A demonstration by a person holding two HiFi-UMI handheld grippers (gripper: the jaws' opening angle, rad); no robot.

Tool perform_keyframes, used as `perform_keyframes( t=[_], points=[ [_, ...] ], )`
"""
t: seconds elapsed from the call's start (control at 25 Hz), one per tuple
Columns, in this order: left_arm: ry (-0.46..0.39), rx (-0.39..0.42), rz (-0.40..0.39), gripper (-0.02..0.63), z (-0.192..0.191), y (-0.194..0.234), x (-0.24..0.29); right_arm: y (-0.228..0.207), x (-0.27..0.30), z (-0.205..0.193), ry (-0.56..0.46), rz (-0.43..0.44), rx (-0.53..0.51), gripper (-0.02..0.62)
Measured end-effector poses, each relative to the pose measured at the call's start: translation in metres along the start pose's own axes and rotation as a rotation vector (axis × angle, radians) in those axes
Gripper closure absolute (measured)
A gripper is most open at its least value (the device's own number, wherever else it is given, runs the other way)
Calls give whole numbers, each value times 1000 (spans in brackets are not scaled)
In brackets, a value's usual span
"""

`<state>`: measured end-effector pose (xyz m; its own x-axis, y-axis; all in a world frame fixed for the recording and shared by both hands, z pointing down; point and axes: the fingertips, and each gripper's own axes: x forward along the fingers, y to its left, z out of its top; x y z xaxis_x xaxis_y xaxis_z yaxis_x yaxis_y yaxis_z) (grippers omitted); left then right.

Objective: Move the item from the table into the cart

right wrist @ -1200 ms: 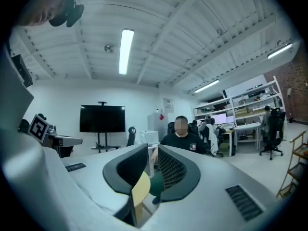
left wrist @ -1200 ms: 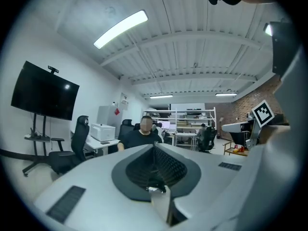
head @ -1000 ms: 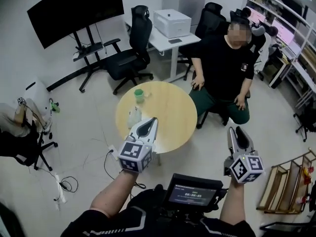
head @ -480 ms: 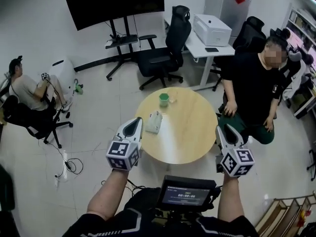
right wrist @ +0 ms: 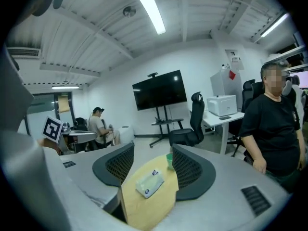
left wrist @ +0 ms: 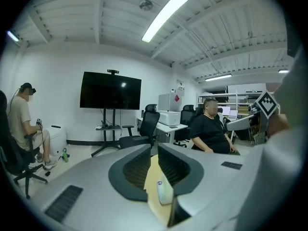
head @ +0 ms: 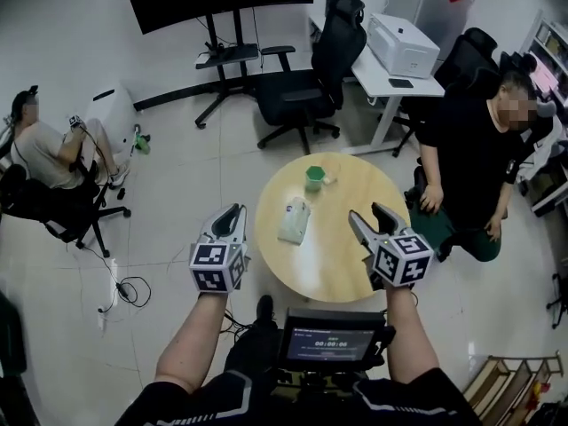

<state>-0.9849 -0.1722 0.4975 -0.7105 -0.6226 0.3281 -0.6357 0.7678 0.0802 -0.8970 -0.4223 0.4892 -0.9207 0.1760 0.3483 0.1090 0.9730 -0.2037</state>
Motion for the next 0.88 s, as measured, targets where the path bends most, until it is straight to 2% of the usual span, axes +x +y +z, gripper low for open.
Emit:
perform_keyframes(
  t=[0.12,0.24,0.36,0.4,0.48,0.6,0.88],
  points=[
    [49,-15,-19,523,-23,57,35,24,75,-27,88,-7,25,253],
    [124,-29,-60,523,-44,111,69,45,148,-46,159,-42,48,247],
    [202,-23,-100,523,-72,150,96,61,205,-72,215,-70,121,247],
    [225,-19,-110,523,-83,159,105,64,222,-85,241,-77,142,247],
    [269,-31,-119,508,-105,175,125,66,253,-117,316,-87,180,198],
    [342,-70,-119,503,-138,191,154,62,291,-161,420,-101,234,198],
    [468,-71,-144,503,-190,212,214,36,365,-228,593,-189,277,198]
  ],
)
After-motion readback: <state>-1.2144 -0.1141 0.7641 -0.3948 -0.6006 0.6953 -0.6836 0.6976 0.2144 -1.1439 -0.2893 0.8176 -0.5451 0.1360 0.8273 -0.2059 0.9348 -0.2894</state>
